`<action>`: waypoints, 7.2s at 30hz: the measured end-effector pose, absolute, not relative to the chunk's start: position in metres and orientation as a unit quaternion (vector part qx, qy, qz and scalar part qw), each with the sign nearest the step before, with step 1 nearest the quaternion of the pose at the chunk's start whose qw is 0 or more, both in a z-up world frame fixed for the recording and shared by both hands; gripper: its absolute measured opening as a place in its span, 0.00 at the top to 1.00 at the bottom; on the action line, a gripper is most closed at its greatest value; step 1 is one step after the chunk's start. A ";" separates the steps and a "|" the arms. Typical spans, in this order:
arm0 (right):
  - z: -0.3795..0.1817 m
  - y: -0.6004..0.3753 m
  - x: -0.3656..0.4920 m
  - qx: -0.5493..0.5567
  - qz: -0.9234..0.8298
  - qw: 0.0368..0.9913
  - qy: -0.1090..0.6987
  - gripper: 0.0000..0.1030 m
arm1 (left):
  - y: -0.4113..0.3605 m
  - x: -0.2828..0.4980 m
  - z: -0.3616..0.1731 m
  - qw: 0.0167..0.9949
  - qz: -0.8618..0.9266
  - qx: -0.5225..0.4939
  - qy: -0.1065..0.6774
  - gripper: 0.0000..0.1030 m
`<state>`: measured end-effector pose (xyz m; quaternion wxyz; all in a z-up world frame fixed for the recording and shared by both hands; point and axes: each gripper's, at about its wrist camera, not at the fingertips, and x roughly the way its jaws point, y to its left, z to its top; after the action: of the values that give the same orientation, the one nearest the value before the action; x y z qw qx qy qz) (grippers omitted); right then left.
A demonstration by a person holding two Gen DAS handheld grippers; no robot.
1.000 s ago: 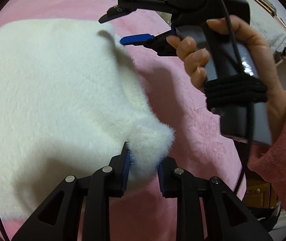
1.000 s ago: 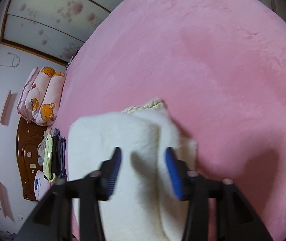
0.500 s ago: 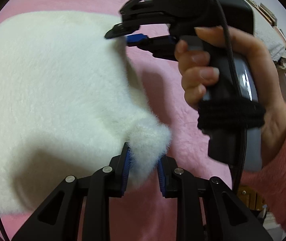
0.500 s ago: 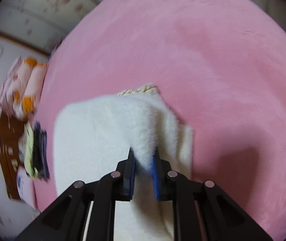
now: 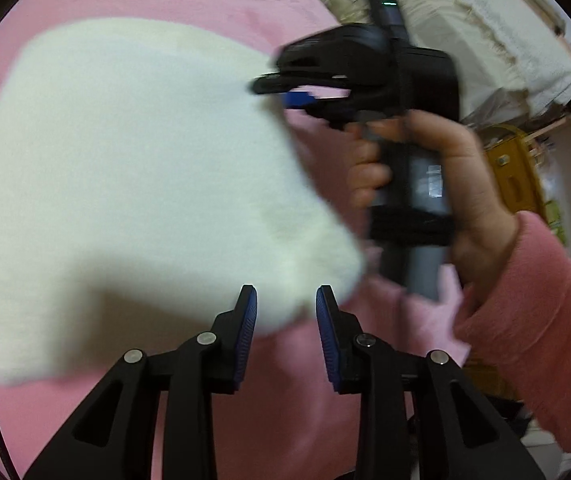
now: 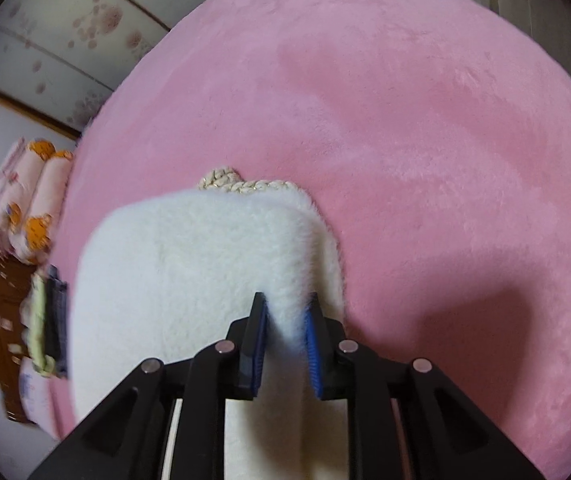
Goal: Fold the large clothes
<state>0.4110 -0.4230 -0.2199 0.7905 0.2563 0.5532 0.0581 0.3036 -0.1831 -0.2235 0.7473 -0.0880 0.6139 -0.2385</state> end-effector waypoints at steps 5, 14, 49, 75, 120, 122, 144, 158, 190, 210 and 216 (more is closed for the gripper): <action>-0.180 -0.423 0.389 0.227 0.086 0.823 0.514 0.82 | -0.138 0.303 -0.200 0.758 -0.197 -0.096 0.615 0.72; -0.156 -0.351 0.335 0.142 0.201 0.811 0.531 0.82 | -0.080 0.327 -0.214 0.758 -0.117 -0.130 0.629 0.76; -0.197 -0.285 0.266 0.166 0.169 0.826 0.511 1.00 | -0.087 0.319 -0.240 0.774 -0.137 -0.039 0.617 0.98; -0.239 -0.289 0.445 0.244 0.111 0.842 0.467 1.00 | -0.074 0.499 -0.302 0.798 -0.136 -0.131 0.572 0.99; -0.163 -0.303 0.271 0.126 0.006 0.802 0.584 0.54 | -0.060 0.307 -0.203 0.801 0.038 -0.119 0.585 0.26; -0.157 -0.300 0.266 0.124 0.010 0.794 0.595 0.50 | -0.063 0.299 -0.196 0.799 0.036 -0.112 0.589 0.24; -0.110 -0.284 0.234 0.059 0.003 0.782 0.620 0.12 | -0.089 0.268 -0.150 0.804 0.031 -0.021 0.594 0.01; -0.135 -0.308 0.238 0.101 0.000 0.759 0.644 0.12 | -0.094 0.273 -0.177 0.785 0.036 -0.010 0.618 0.01; -0.284 -0.389 0.388 0.296 0.256 0.697 0.601 0.11 | -0.042 0.375 -0.266 0.768 -0.029 -0.107 0.630 0.01; -0.261 -0.381 0.382 0.293 0.266 0.730 0.558 0.59 | -0.039 0.412 -0.281 0.785 -0.037 -0.190 0.589 0.43; -0.225 -0.366 0.370 0.246 0.265 0.766 0.531 0.62 | -0.032 0.401 -0.270 0.786 -0.032 -0.213 0.580 0.58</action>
<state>0.3702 -0.3662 -0.2254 0.7659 0.2464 0.5314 0.2652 0.4009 -0.0323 -0.2696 0.7856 -0.2132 0.5800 -0.0319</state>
